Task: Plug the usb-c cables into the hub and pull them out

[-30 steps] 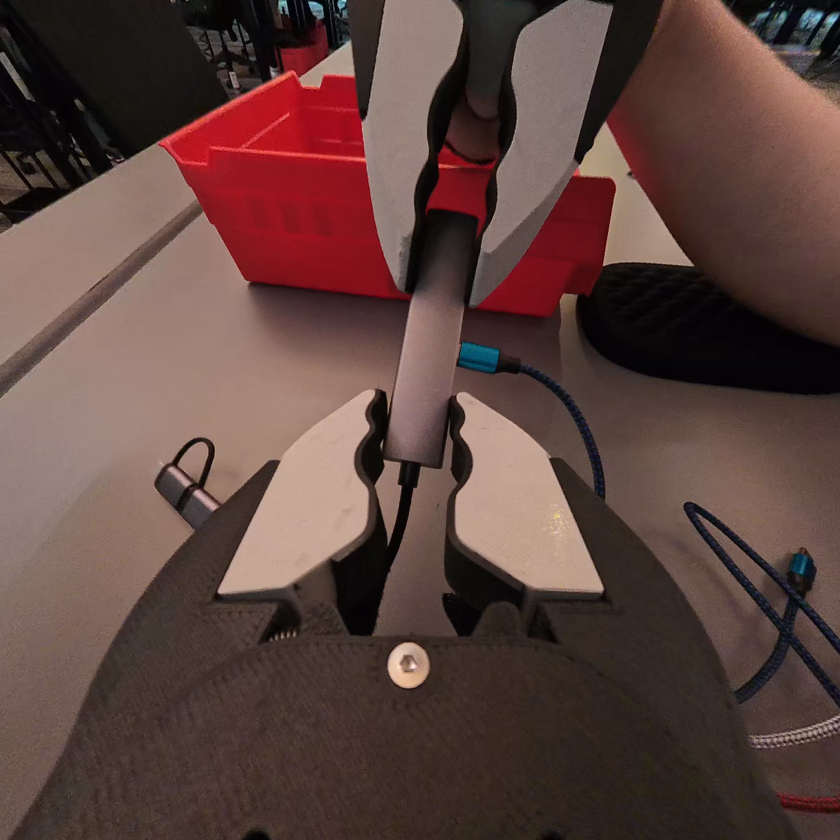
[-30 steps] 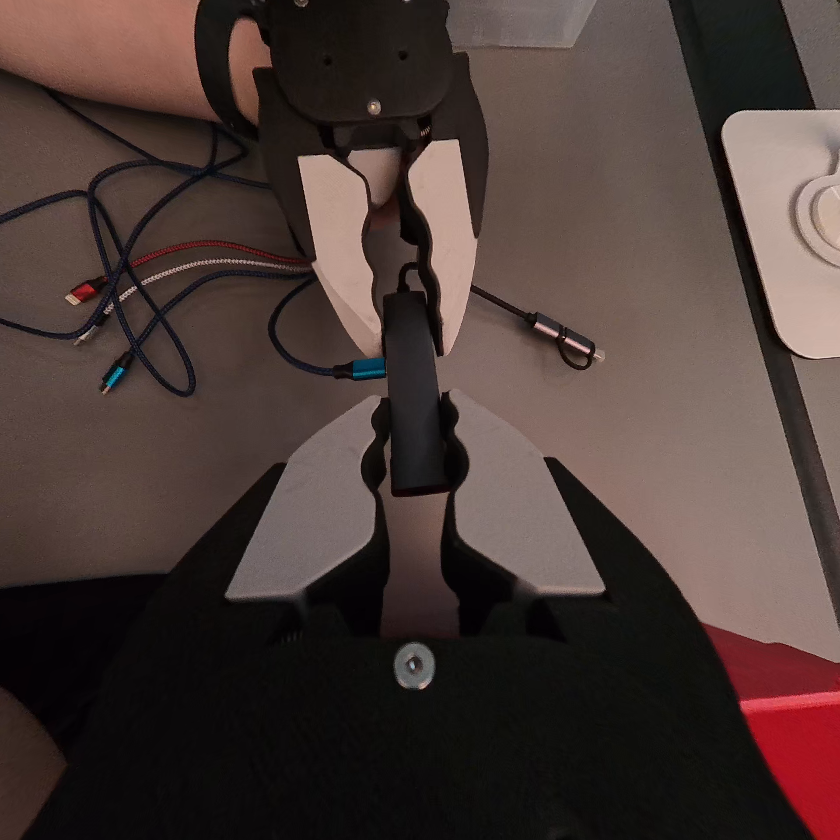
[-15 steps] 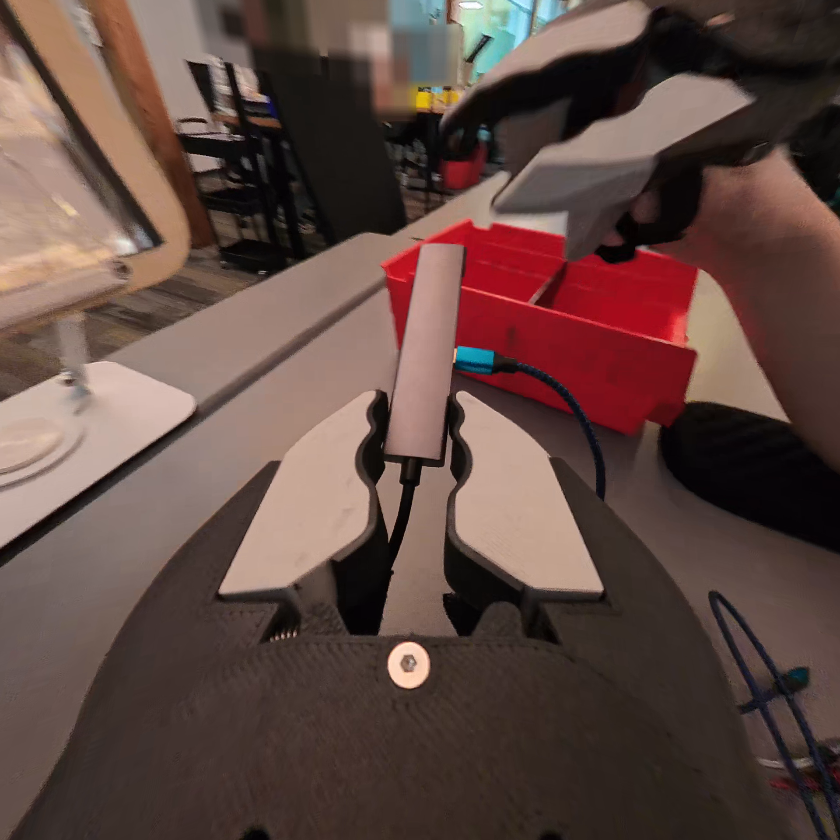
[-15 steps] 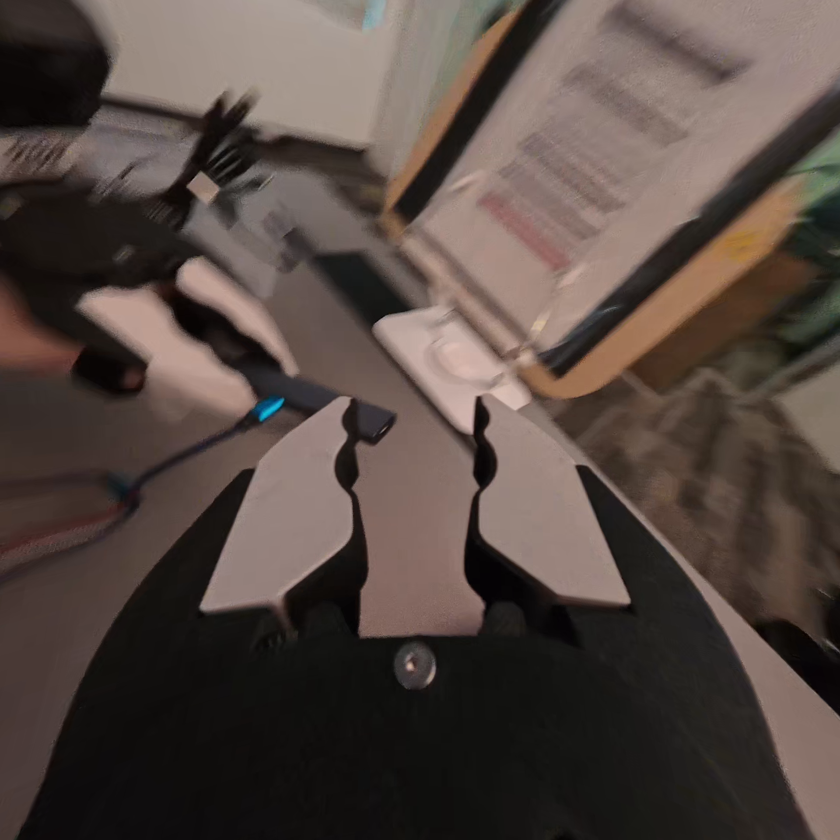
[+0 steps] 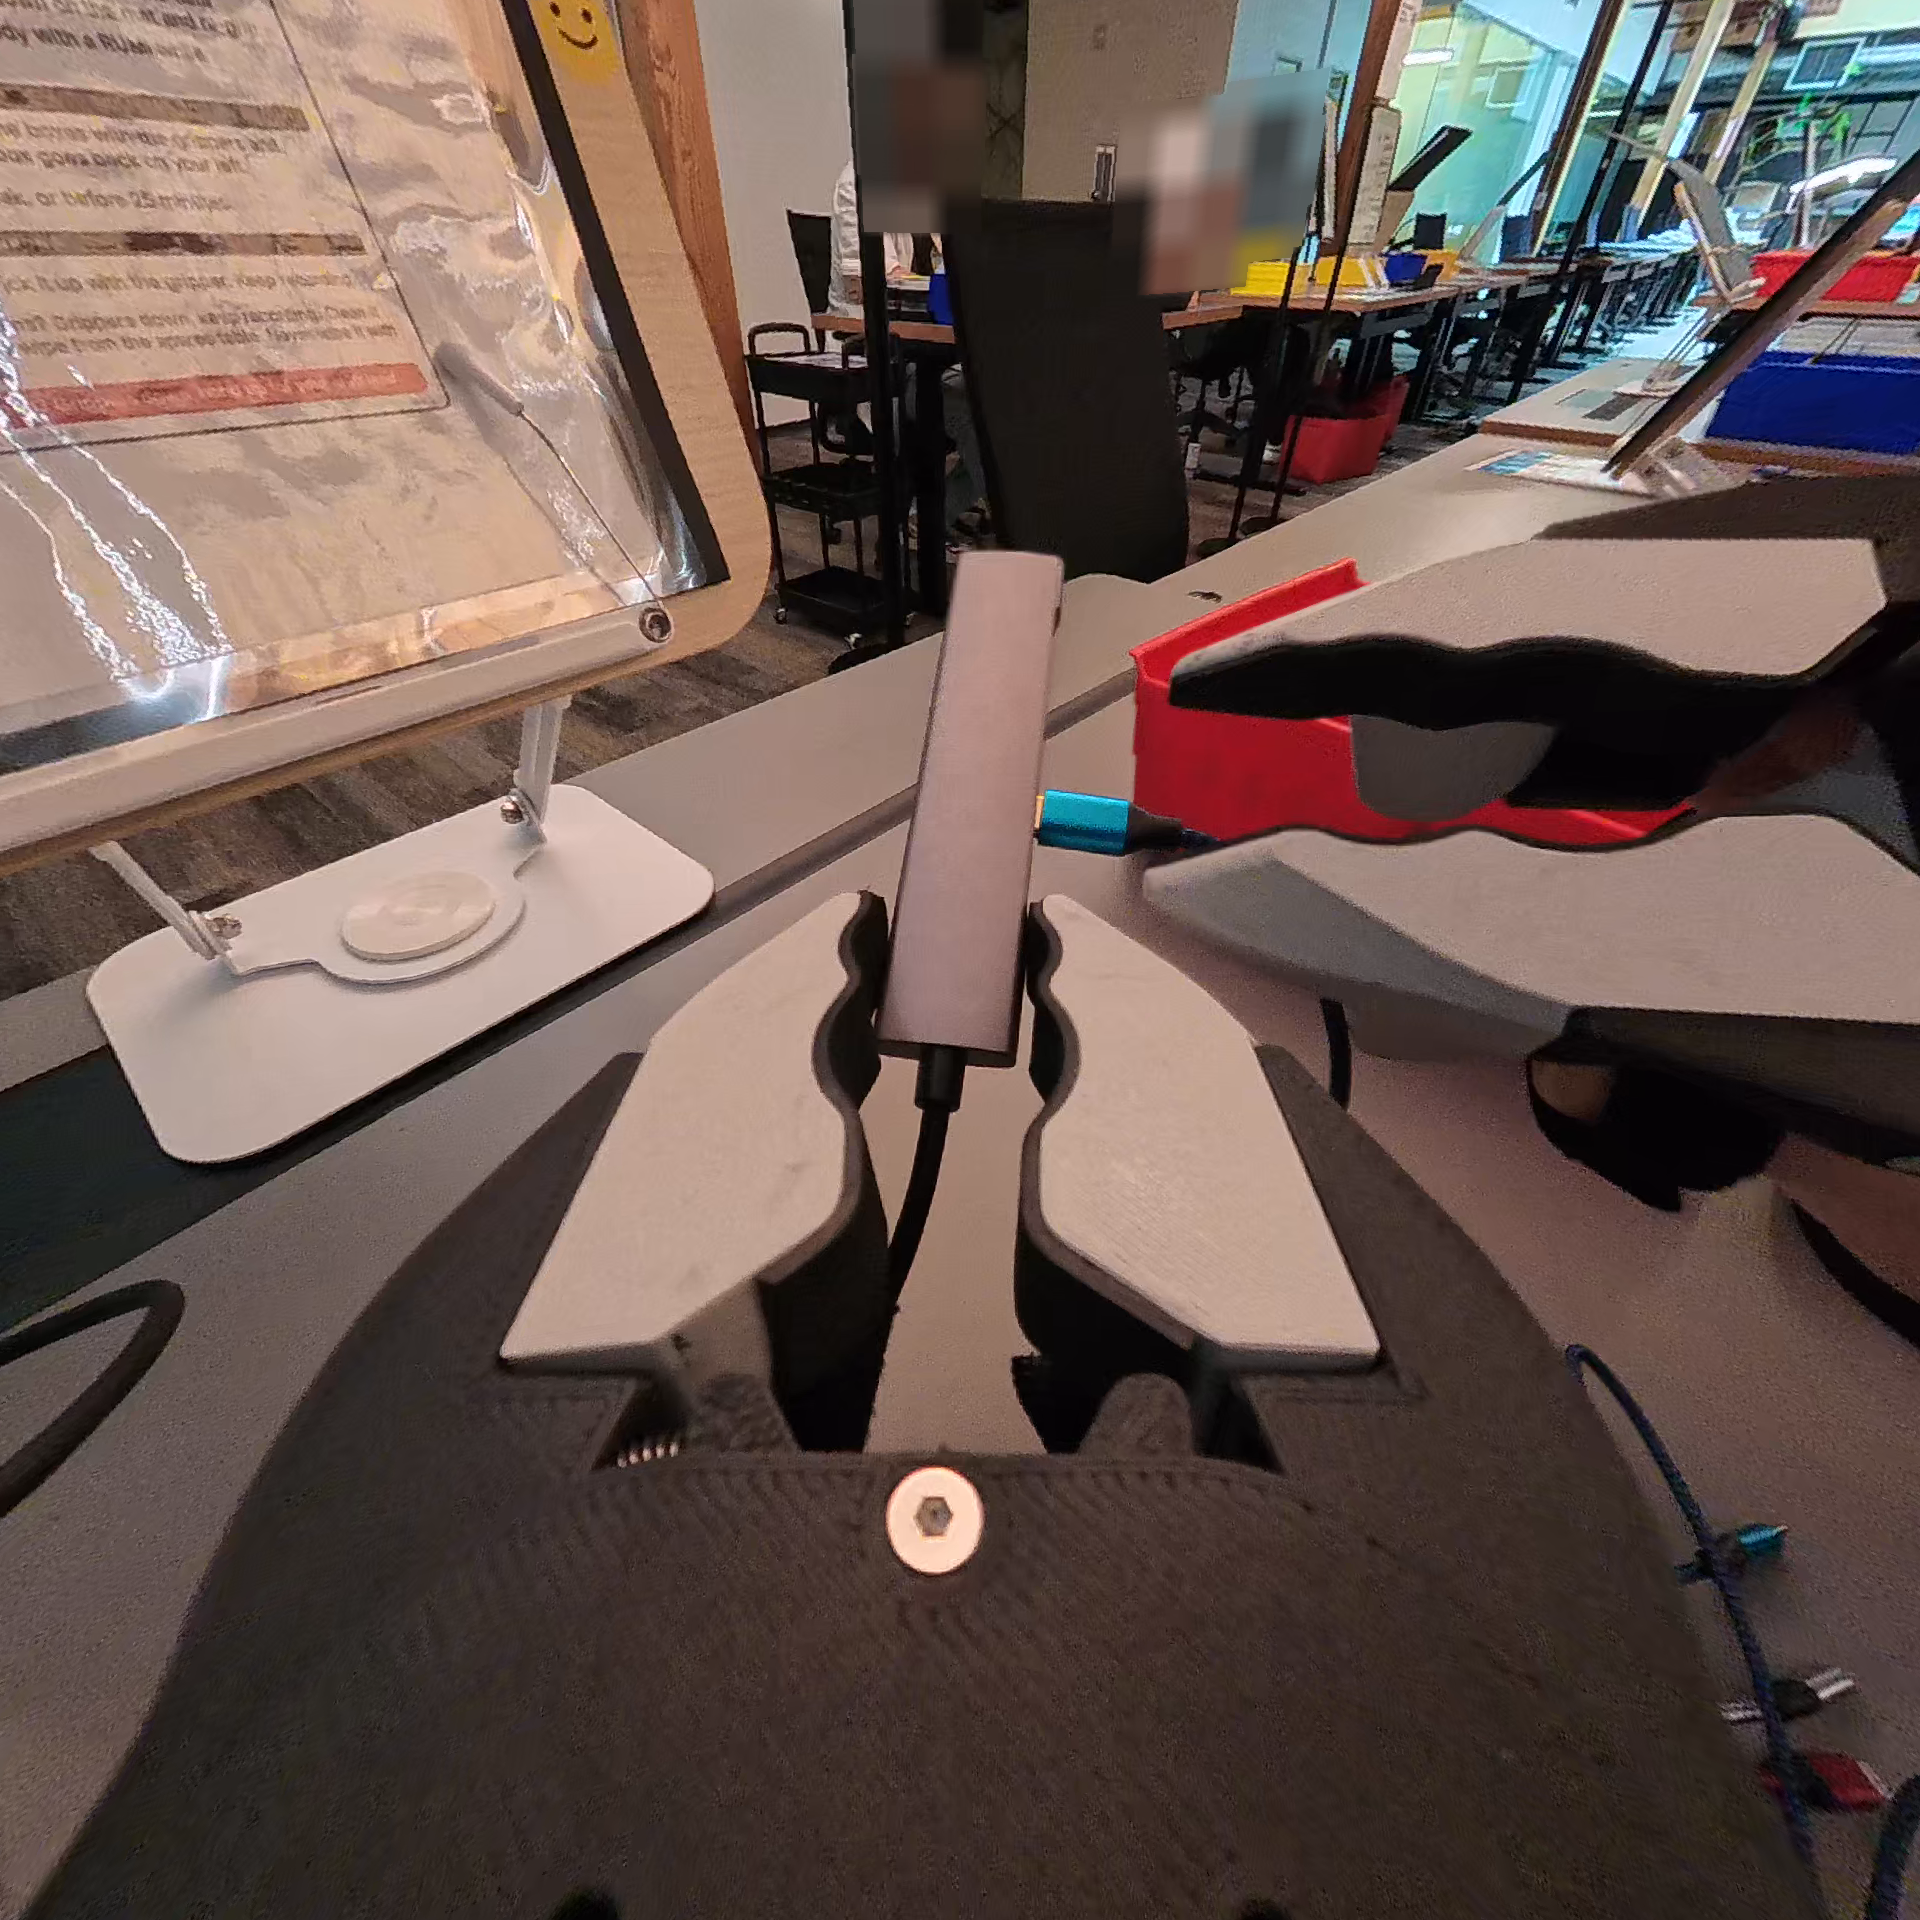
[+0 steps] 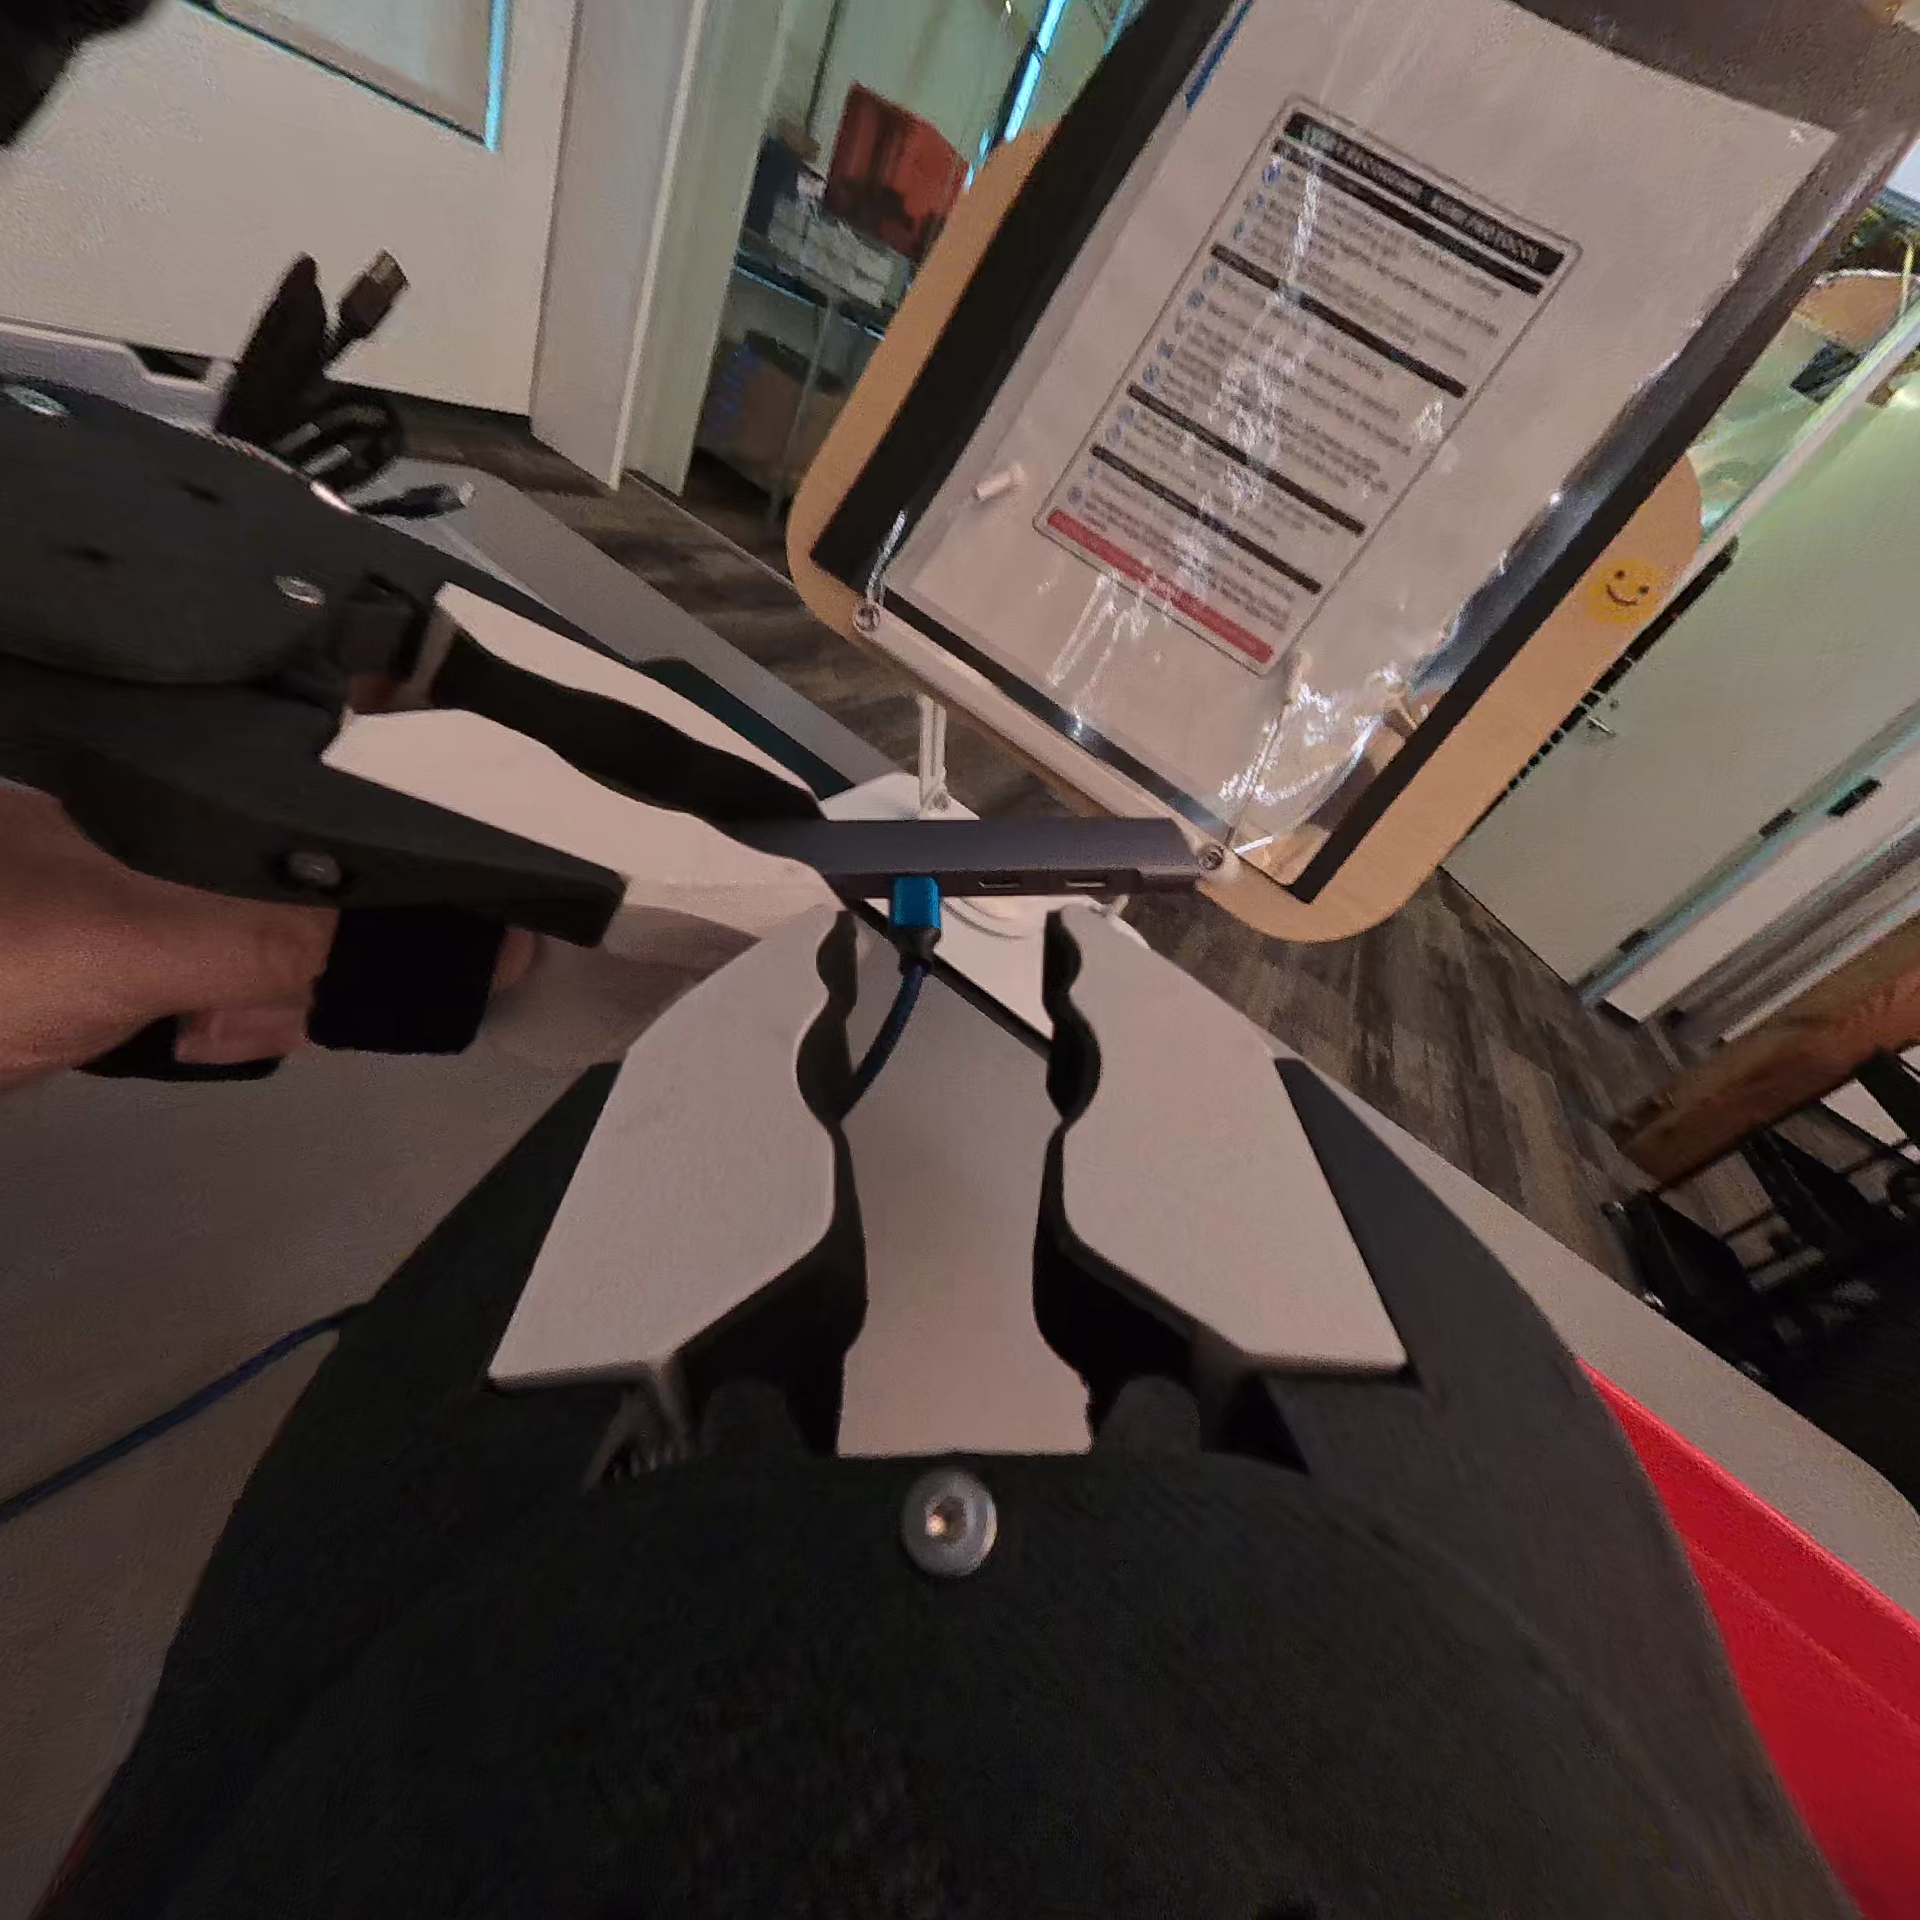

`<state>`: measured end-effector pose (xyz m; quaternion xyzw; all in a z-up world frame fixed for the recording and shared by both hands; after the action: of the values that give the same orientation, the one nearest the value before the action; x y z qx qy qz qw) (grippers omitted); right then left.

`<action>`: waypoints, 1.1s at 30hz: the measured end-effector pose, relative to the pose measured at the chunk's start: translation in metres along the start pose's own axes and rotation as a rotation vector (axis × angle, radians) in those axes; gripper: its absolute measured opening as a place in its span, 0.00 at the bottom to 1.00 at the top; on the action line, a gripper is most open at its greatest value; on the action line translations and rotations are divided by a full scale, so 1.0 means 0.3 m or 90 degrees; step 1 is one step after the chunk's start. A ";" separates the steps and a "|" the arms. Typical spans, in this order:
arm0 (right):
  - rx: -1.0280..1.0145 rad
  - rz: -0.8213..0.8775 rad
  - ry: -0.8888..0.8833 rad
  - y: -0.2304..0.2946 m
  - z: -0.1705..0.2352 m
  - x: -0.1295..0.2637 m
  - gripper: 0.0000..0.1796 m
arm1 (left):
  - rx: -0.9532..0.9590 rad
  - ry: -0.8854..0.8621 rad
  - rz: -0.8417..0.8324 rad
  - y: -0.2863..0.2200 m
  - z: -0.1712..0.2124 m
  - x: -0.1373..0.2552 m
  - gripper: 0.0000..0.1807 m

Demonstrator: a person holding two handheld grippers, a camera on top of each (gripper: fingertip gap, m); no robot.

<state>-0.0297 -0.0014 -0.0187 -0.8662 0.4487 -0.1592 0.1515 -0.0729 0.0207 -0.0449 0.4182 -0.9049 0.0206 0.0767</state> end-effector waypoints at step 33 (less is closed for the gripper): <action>-0.043 -0.011 -0.037 0.000 0.021 0.001 0.05 | 0.034 -0.008 0.001 -0.030 -0.033 0.001 0.14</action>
<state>-0.0270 -0.0009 -0.0244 -0.8791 0.4416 -0.1202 0.1332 -0.0650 0.0157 -0.0353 0.4193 -0.9049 0.0424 0.0597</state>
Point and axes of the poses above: each gripper's, where its closed fingertips meet, x back along the fingers, z out of its underside, y = z × x across the jaws, the point moved 2 cm from there along x, back along the fingers, and after that the axes turned 9 degrees about -z, right-handed, at the moved point
